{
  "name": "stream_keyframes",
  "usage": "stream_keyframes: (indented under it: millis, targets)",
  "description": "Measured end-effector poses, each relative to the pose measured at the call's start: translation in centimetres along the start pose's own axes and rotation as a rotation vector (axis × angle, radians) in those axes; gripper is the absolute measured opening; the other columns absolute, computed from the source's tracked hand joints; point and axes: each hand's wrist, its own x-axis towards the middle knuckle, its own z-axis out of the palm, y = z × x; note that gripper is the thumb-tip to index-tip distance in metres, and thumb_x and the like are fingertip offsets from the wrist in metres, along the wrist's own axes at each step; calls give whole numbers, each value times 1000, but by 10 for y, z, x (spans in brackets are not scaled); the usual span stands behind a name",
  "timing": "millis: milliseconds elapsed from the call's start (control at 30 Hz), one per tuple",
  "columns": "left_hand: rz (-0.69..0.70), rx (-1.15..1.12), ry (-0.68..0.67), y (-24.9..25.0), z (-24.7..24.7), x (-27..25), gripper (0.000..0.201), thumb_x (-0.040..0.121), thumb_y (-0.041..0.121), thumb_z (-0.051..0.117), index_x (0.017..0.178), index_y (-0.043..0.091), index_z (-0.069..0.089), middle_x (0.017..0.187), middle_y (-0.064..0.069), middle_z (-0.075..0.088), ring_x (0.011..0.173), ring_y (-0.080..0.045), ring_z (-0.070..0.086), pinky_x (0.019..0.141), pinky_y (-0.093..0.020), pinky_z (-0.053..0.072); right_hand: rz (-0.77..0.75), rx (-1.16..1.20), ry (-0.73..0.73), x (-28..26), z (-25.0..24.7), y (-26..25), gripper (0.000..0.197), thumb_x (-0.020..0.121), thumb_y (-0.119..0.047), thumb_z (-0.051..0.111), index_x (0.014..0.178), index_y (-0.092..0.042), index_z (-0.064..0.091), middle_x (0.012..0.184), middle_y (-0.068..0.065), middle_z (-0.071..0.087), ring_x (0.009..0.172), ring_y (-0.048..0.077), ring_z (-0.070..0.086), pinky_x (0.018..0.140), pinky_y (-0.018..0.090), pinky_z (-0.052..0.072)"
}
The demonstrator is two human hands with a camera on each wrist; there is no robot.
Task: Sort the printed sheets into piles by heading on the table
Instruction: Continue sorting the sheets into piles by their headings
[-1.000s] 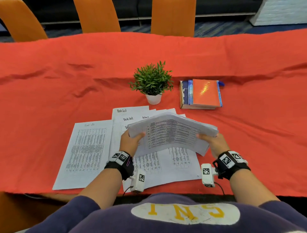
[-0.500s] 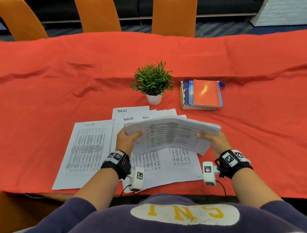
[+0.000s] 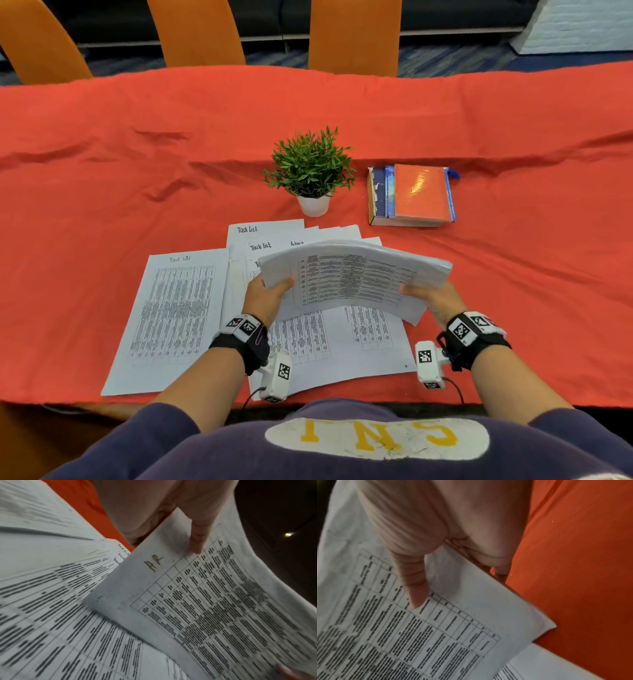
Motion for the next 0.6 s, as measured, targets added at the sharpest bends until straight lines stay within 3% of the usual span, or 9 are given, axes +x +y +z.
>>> stream_keyframes:
  millis: [67, 133, 200, 267, 367, 433, 467, 533, 600]
  targets:
    - [51, 45, -9, 12, 4, -2, 11, 87, 21, 66, 97, 23, 65, 100, -1, 70, 98, -25, 65, 74, -30, 51, -50, -44, 50, 1, -4, -9, 45, 69, 7, 75, 109, -12, 64, 111, 7, 69, 96, 20, 65, 97, 48, 48]
    - [133, 94, -10, 32, 7, -5, 8, 87, 20, 65, 89, 27, 64, 93, 2, 71, 92, -20, 67, 68, -28, 51, -187, -167, 206, 3, -8, -29, 76, 66, -3, 82, 132, -14, 45, 128, 3, 55, 112, 18, 53, 102, 38, 41]
    - [248, 197, -14, 53, 10, -6, 3, 86, 18, 64, 83, 18, 65, 83, -6, 70, 79, -18, 64, 66, -35, 53, -416, -387, 301, 1, -6, -58, 101, 60, -16, 88, 143, -19, 31, 142, 2, 38, 129, 15, 37, 110, 32, 29]
    - [421, 369, -42, 73, 14, -8, 15, 85, 21, 61, 83, 6, 62, 80, -17, 66, 69, -18, 56, 68, -44, 52, -611, -623, 221, -5, 10, -85, 102, 59, -27, 88, 144, -24, 32, 147, 1, 35, 136, 16, 30, 114, 35, 22]
    - [644, 587, -147, 105, 24, -15, 24, 88, 25, 58, 67, 14, 53, 64, -6, 54, 58, -17, 46, 55, -35, 38, -669, -870, -10, -16, 43, -120, 71, 66, -39, 81, 129, -39, 50, 136, -11, 51, 130, 12, 41, 110, 43, 25]
    - [751, 692, -162, 125, 28, -24, 26, 89, 25, 58, 65, 17, 51, 61, 1, 50, 54, -13, 42, 51, -30, 31, -636, -819, -163, -21, 57, -134, 21, 75, -34, 76, 95, -36, 68, 95, -16, 68, 92, 7, 60, 89, 38, 40]
    - [782, 704, -157, 134, 27, -28, 20, 87, 23, 60, 68, 16, 56, 62, 1, 54, 54, -14, 45, 50, -30, 32, -592, -743, -229, -23, 59, -139, 5, 79, -28, 74, 79, -31, 70, 75, -13, 66, 71, 5, 57, 76, 33, 42]
    - [771, 632, -121, 142, 17, -25, 6, 81, 21, 66, 77, 17, 64, 68, 0, 64, 60, -18, 57, 53, -32, 42, -537, -613, -232, -23, 54, -143, 14, 82, -20, 73, 70, -27, 69, 65, -9, 63, 59, 9, 52, 63, 29, 42]
    - [673, 452, -89, 142, 0, -17, 7, 75, 21, 72, 77, 20, 66, 75, 1, 69, 68, -22, 64, 59, -34, 50, -505, -446, -165, -22, 42, -144, 7, 80, -18, 75, 77, -23, 71, 75, -7, 70, 69, 15, 60, 70, 33, 50]
